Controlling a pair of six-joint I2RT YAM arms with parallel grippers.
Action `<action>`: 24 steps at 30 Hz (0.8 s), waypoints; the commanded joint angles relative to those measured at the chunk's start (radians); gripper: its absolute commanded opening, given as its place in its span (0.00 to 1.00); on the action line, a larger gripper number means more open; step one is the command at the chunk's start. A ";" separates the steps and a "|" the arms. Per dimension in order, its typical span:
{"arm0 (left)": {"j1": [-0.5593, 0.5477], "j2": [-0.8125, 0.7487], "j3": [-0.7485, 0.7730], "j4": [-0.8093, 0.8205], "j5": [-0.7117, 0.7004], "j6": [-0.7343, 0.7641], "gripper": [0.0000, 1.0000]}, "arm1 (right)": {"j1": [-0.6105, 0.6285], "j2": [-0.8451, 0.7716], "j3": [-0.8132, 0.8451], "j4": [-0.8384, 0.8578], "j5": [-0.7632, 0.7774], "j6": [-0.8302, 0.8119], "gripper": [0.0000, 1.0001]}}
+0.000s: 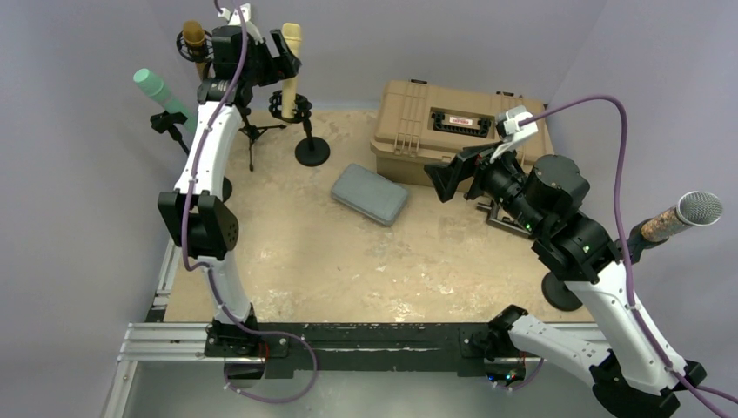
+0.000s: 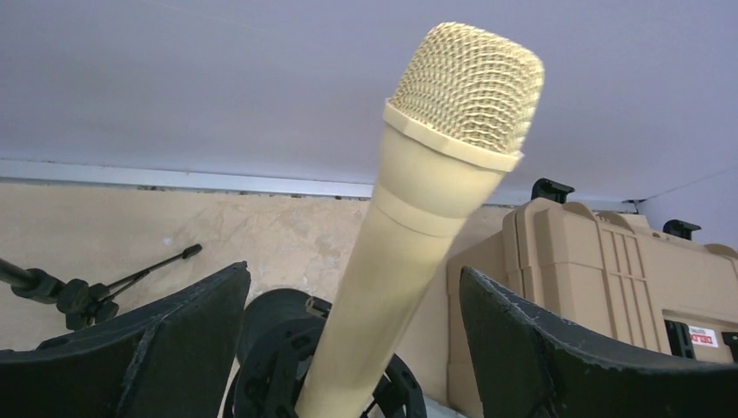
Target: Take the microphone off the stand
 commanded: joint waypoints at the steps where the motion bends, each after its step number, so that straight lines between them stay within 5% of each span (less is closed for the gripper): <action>1: 0.007 0.038 0.077 0.039 0.010 0.024 0.85 | -0.006 0.003 0.037 0.007 0.022 -0.008 0.98; 14: -0.016 0.050 0.065 0.118 0.057 0.060 0.47 | -0.006 0.006 0.031 0.015 0.012 -0.006 0.97; 20: -0.039 0.042 0.139 0.091 0.047 0.104 0.21 | -0.005 0.000 0.033 0.012 0.002 -0.004 0.97; 24: -0.053 0.025 0.205 0.082 0.025 0.143 0.19 | -0.006 0.004 0.040 0.014 -0.007 -0.005 0.98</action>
